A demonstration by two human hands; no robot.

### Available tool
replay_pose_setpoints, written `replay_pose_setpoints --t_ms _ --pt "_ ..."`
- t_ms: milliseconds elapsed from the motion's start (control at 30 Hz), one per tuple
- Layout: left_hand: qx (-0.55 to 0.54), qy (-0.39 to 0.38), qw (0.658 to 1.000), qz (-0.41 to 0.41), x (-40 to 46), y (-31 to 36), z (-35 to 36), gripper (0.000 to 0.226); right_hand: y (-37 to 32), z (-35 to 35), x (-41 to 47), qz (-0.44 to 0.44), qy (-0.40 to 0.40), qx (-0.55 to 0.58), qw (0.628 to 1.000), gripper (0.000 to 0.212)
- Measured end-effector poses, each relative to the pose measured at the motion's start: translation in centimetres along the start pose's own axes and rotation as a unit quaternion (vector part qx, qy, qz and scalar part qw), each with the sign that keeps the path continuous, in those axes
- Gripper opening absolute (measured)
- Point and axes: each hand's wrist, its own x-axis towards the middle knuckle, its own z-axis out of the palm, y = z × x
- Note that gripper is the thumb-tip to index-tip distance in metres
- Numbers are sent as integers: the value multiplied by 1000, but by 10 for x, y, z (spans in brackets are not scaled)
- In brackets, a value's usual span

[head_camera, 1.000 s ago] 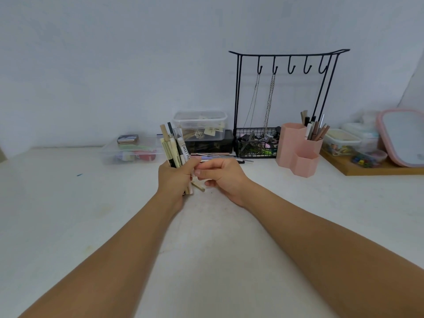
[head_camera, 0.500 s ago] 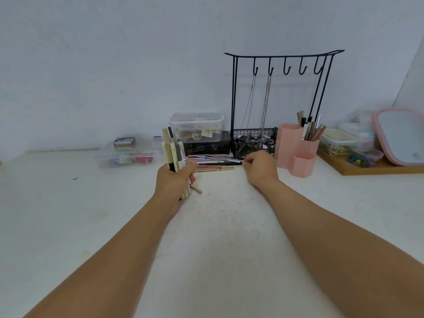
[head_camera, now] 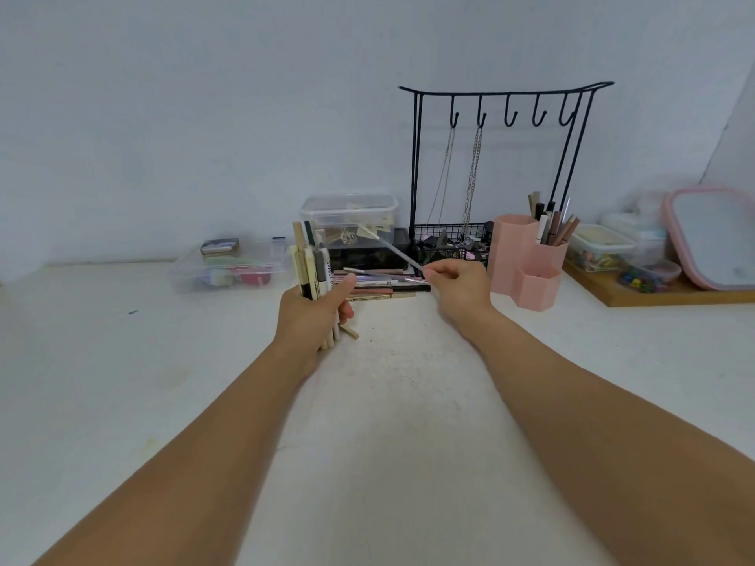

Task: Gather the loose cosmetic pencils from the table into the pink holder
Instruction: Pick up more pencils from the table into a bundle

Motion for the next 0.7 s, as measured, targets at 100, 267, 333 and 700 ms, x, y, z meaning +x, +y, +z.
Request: replay_pose_setpoints --t_ms 100,267,333,700 --pt "-12 1 1000 10 -1 -1 0 43 -7 5 -9 0 -57 89 994 14" --pt "-66 10 997 27 1 -1 -4 43 -21 24 -31 4 -177 187 966 13" --pt "-84 22 996 19 1 1 -4 38 -26 34 -40 1 -229 211 950 13" --pt "-134 -10 991 26 -2 2 -5 42 -30 51 -58 -19 -343 168 924 10"
